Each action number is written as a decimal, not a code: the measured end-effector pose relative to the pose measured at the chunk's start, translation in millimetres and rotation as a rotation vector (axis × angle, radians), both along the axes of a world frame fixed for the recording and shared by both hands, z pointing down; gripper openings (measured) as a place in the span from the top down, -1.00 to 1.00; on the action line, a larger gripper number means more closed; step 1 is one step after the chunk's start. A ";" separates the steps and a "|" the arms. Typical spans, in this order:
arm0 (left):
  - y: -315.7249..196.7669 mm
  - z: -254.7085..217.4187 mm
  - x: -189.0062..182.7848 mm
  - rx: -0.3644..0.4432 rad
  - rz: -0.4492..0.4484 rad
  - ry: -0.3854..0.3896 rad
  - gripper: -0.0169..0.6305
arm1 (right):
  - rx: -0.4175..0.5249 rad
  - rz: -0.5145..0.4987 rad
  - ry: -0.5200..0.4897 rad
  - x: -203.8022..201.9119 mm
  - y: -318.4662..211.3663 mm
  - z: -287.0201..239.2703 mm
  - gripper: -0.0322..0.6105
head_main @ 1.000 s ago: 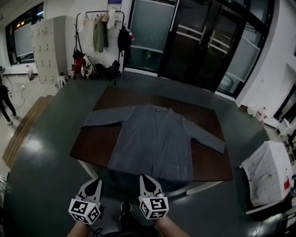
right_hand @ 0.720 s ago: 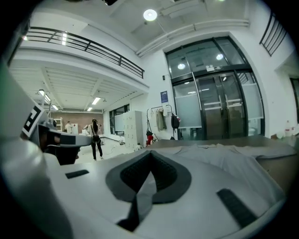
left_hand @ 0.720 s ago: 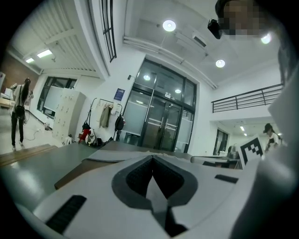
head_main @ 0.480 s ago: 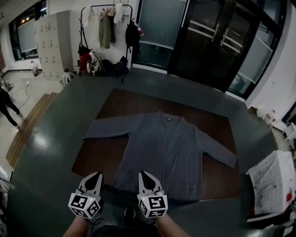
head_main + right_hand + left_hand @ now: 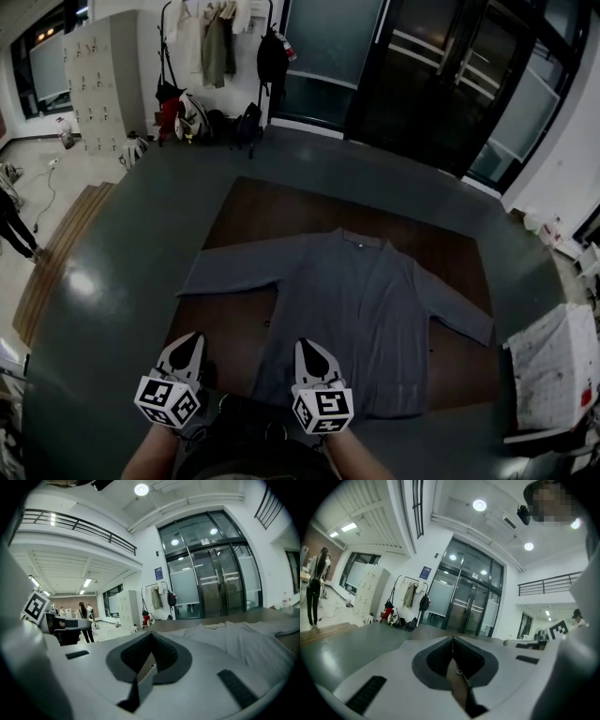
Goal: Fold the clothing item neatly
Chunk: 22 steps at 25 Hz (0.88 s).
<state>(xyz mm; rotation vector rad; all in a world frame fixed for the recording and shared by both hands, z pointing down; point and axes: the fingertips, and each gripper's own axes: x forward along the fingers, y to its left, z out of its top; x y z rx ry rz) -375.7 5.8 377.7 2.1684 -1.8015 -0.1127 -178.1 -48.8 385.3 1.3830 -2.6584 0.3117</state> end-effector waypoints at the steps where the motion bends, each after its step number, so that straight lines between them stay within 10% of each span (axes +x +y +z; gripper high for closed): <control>1: -9.6 -0.3 -7.3 -0.001 0.009 -0.033 0.92 | -0.002 0.017 -0.008 -6.8 -8.8 -1.9 0.94; 13: -69.1 62.5 -120.7 -0.146 0.008 -0.032 0.92 | -0.028 0.071 -0.011 -87.3 -74.1 7.4 0.94; 22: -89.7 127.8 -161.1 -0.276 0.141 -0.182 0.59 | -0.072 0.091 0.032 -110.2 -92.8 27.6 0.94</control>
